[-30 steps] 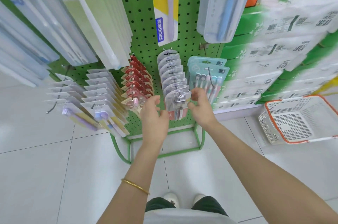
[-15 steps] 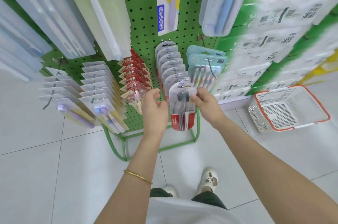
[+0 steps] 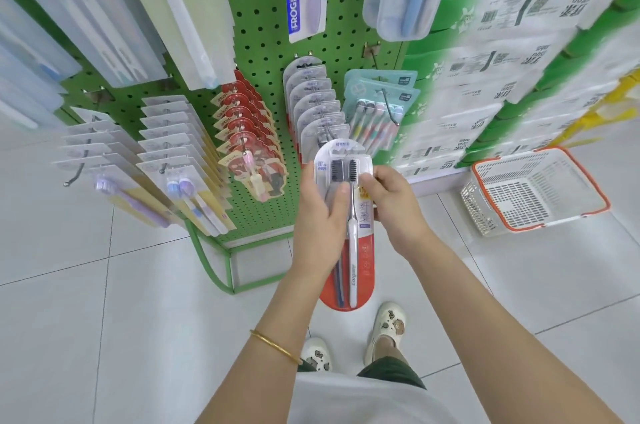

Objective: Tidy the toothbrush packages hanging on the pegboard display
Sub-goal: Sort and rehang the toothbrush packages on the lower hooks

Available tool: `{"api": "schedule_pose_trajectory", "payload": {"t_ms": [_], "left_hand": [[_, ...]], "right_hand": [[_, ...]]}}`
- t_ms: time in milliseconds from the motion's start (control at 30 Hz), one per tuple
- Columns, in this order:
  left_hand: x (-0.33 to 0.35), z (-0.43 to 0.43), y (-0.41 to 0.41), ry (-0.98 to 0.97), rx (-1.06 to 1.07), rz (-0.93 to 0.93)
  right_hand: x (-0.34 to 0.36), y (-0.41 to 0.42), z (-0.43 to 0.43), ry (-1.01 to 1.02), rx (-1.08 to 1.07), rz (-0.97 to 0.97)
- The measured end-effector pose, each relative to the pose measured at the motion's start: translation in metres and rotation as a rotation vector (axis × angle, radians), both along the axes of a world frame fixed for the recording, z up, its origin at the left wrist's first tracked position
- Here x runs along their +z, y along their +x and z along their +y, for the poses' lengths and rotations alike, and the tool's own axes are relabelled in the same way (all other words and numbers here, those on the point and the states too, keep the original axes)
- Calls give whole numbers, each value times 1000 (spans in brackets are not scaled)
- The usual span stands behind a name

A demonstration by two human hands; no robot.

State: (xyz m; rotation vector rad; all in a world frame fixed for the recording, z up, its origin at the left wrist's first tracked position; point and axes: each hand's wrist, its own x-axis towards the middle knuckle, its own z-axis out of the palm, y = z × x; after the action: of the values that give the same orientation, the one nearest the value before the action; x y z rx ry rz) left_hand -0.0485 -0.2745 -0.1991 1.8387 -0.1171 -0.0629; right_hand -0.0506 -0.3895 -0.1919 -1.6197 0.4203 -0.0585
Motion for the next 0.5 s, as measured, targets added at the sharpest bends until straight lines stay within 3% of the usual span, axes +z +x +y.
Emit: {"api": "schedule_pose_trajectory", "payload": {"t_ms": [367,500], "left_hand": [[12,4,-26,241,-394,-65],[21,10,-39,434,-494,-104]], "right_hand": [[20,-14,-12,339,-407,-143],[30,-10,-24,373,-456,-193]]}}
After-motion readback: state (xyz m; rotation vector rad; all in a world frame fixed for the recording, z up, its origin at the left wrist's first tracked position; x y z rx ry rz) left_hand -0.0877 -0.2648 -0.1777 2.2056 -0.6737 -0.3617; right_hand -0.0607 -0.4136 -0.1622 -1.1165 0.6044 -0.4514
